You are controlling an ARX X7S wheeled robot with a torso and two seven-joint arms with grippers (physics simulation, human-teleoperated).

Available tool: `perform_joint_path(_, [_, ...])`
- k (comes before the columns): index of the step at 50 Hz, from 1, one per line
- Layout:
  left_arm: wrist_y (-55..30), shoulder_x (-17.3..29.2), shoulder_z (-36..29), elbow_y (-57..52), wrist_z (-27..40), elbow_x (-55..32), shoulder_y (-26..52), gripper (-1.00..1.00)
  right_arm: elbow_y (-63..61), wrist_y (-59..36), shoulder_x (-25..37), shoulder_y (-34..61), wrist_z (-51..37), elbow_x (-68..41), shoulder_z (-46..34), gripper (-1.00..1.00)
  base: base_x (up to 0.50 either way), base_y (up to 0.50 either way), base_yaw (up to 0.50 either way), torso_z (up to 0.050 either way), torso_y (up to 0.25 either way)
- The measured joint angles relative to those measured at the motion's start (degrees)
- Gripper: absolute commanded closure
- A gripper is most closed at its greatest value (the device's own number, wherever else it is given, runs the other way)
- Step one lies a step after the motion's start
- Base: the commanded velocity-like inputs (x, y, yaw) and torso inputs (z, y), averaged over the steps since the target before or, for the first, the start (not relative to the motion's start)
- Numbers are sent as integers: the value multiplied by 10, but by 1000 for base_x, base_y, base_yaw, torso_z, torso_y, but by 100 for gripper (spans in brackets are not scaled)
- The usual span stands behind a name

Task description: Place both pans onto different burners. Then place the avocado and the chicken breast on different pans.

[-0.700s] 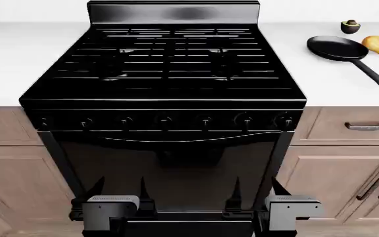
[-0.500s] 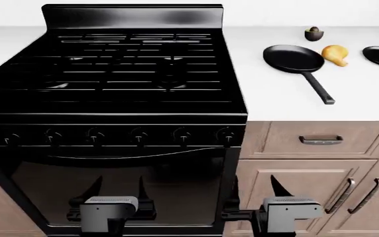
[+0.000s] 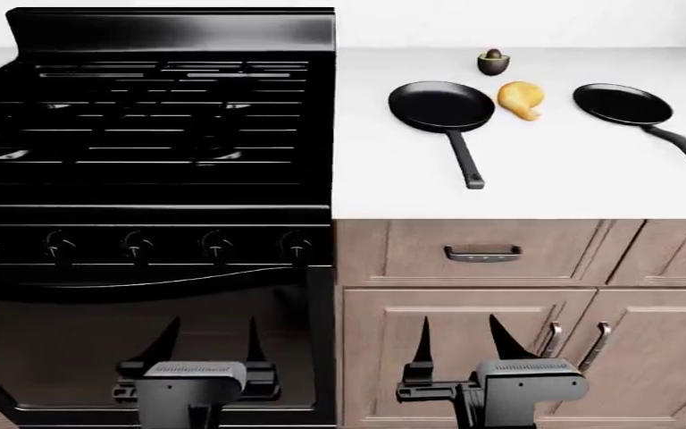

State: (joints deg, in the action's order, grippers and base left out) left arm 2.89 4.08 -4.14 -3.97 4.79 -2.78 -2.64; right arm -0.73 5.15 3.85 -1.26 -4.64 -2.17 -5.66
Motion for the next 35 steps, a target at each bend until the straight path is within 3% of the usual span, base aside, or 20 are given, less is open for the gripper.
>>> perform_joint_path(35, [8,24,-23,-2,29,-22,0,-100,13,11,22,5,-25,-22,-31,-100,0,-500,0,0,0])
